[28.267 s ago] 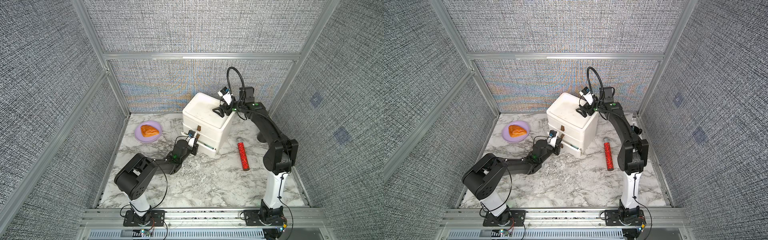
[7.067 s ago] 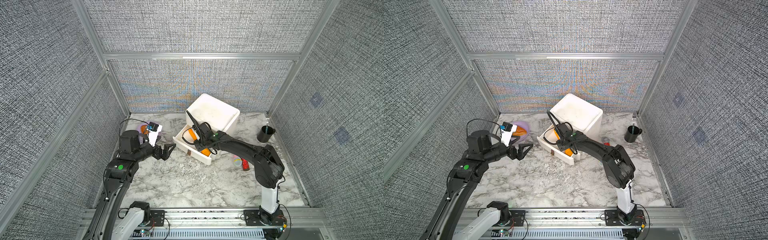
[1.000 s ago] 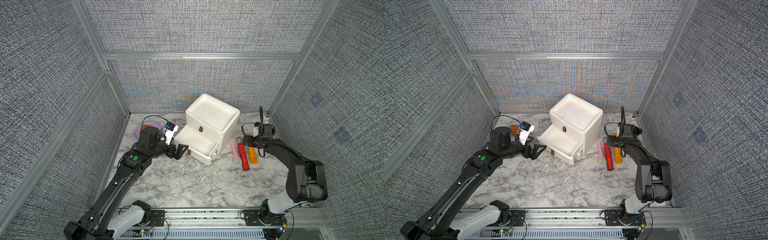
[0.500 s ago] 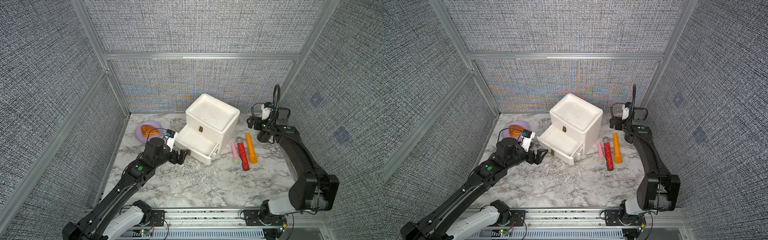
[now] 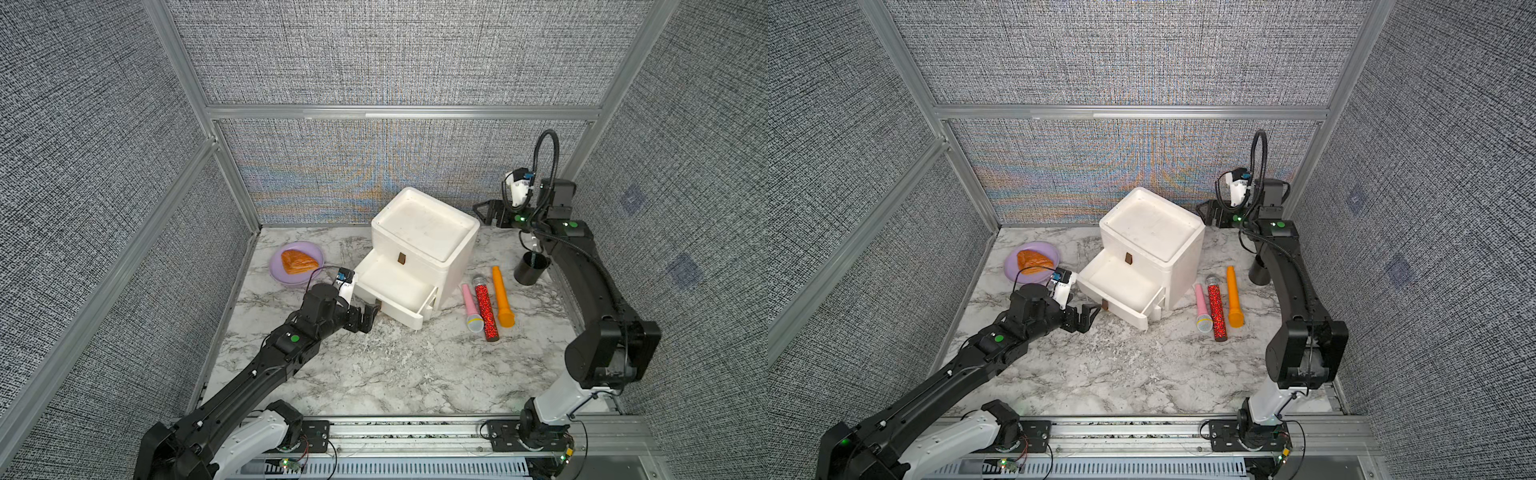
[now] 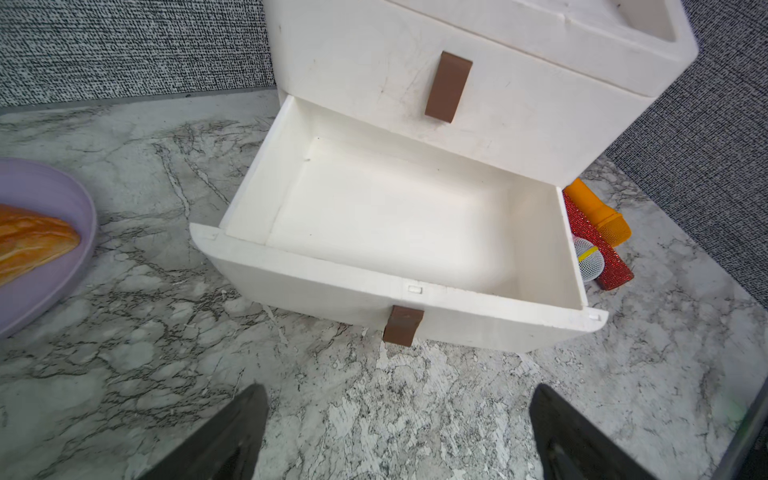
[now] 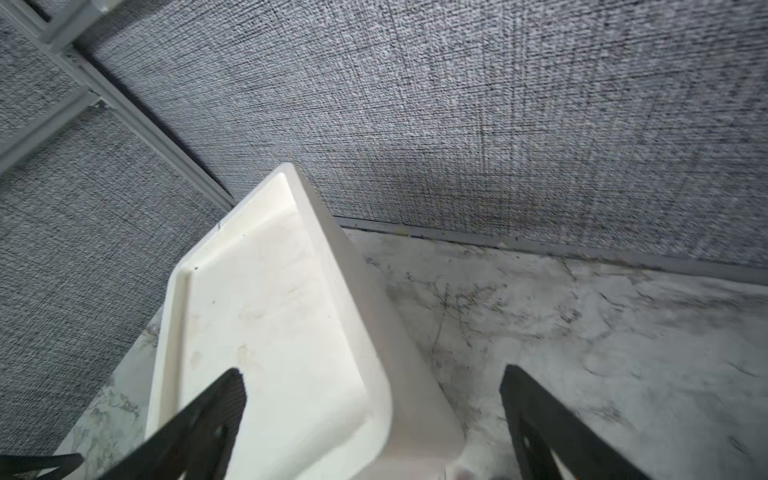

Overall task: Take the microphone out of the drawer
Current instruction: Close the drawer of the storage box.

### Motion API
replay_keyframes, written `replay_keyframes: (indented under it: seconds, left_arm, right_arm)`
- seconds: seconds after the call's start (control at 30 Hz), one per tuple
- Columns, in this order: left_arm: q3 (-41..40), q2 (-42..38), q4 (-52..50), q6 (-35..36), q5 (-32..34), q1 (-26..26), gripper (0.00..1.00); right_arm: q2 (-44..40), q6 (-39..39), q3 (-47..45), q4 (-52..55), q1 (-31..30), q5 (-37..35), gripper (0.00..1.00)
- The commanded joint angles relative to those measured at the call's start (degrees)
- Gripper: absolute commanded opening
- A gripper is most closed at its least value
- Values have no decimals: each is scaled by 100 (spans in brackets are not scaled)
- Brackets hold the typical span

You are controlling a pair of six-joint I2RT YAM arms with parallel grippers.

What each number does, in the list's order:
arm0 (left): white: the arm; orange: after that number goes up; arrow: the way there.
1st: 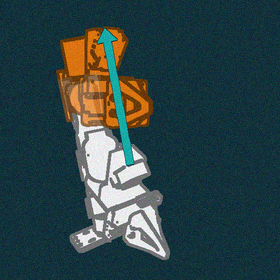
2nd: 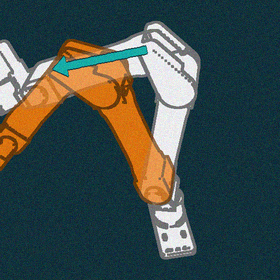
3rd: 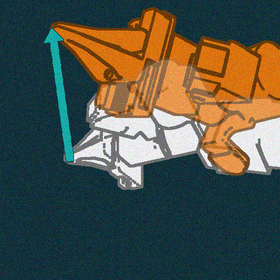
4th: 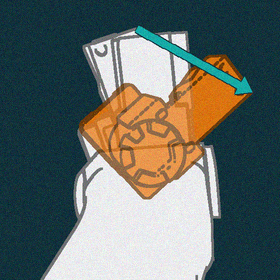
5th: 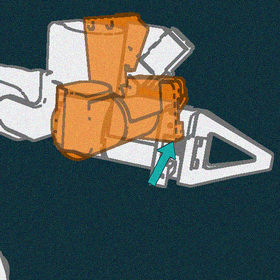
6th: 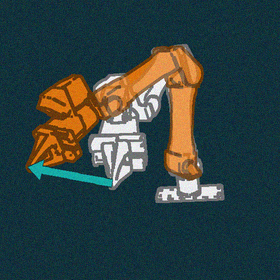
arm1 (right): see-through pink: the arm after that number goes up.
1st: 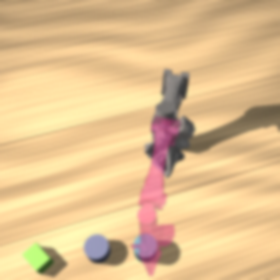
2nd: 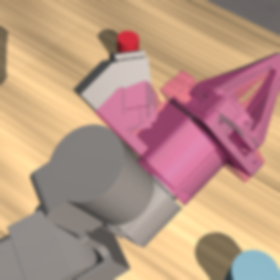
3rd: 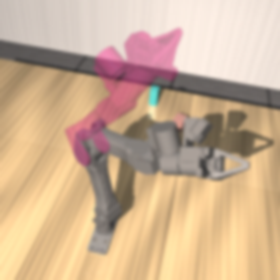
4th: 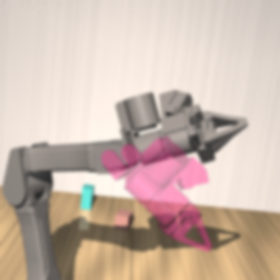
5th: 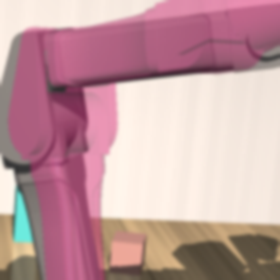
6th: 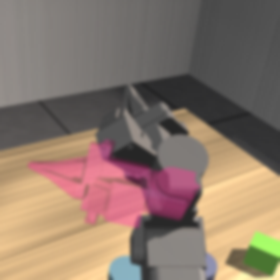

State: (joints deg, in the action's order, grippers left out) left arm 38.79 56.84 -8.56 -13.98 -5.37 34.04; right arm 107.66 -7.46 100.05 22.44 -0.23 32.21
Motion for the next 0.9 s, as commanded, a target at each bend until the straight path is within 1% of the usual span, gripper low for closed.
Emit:
replay_keyframes:
  seconds: [0.0,0.1,0.23,0.33,0.4,0.63,0.87]
  left_arm:
    - [-172,117,693,-16,33,15,100]
    - [-321,280,934,55,-8,25,100]
    - [-434,469,1109,225,-118,25,100]
    - [-457,557,1157,316,-176,32,100]
    - [-503,605,1258,366,-193,32,100]
    - [-549,1050,1599,511,-358,32,100]
    - [-474,1497,1832,583,-219,32,100]
  right_arm:
    - [411,119,586,183,-113,545,98]
    - [1045,196,1464,614,-269,612,98]
    - [2039,395,3012,1514,-474,555,98]
    - [2537,445,3720,1807,-613,466,98]
    - [2703,410,3876,1803,-654,453,98]
    - [2915,536,3793,1793,-840,541,98]
    - [3149,745,3864,2028,-981,454,98]
